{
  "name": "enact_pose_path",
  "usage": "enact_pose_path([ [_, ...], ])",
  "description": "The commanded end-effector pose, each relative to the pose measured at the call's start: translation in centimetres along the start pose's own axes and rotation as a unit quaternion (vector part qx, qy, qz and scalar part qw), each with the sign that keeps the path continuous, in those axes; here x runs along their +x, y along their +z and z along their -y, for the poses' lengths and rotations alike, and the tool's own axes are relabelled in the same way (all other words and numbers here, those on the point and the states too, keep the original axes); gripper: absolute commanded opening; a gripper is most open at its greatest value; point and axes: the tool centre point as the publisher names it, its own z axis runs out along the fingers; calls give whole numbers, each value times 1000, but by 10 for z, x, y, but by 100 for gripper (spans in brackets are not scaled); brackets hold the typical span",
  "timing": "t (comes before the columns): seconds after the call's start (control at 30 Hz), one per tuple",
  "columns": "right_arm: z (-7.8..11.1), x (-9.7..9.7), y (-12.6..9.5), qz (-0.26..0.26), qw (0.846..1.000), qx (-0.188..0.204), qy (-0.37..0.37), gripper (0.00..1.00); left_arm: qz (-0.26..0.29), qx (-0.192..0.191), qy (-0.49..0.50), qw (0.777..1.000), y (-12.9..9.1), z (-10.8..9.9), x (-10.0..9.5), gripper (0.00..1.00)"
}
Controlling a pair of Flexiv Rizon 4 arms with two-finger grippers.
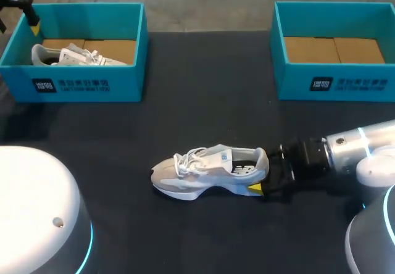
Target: Take the shoe out of the shoebox, open the shoe tongue, remove and reinsert the insole, then place the shoe into the shoebox
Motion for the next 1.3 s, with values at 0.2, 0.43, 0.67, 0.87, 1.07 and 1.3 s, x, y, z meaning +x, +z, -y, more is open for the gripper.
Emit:
enact_pose_path([
  [0.2,-5,5,11,18,1000,-11,-18,100,-1,-1,0,1000,0,1,0,100],
  [0.43,-9,2,14,26,999,-24,-34,100,-1,-1,0,1000,0,1,0,100],
  [0.67,-10,-2,14,25,999,-32,-34,100,-1,-1,0,1000,0,1,0,100],
  [0.87,-11,-3,8,35,998,-41,-38,100,-1,-1,0,1000,0,1,0,100],
  [1.07,-10,-1,10,40,997,-47,-41,90,-1,-1,0,1000,0,1,0,100],
  [1.3,-8,7,15,46,997,-47,-38,0,-1,-1,0,1000,0,1,0,100],
])
